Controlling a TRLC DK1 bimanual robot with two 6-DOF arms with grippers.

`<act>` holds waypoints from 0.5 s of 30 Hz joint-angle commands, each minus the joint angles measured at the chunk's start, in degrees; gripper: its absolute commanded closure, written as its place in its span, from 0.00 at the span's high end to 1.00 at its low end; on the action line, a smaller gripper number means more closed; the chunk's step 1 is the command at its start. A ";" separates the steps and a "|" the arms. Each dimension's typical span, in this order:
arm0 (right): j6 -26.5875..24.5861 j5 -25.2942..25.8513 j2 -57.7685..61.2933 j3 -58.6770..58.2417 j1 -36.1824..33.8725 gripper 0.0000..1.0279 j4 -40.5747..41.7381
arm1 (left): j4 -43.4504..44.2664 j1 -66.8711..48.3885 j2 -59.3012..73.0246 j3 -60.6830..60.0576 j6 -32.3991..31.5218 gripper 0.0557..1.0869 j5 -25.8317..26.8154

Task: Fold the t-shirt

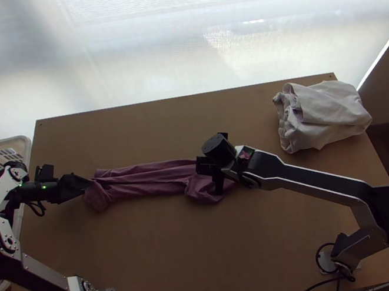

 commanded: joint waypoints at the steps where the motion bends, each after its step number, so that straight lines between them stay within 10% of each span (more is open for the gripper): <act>1: -1.02 0.04 2.77 -1.48 -1.39 0.03 5.10 | 2.78 -0.35 1.01 0.54 -0.81 0.95 -0.55; 15: -1.20 0.04 6.20 -7.29 -2.62 0.03 12.93 | 1.99 -1.31 2.24 0.45 -0.90 0.95 -0.37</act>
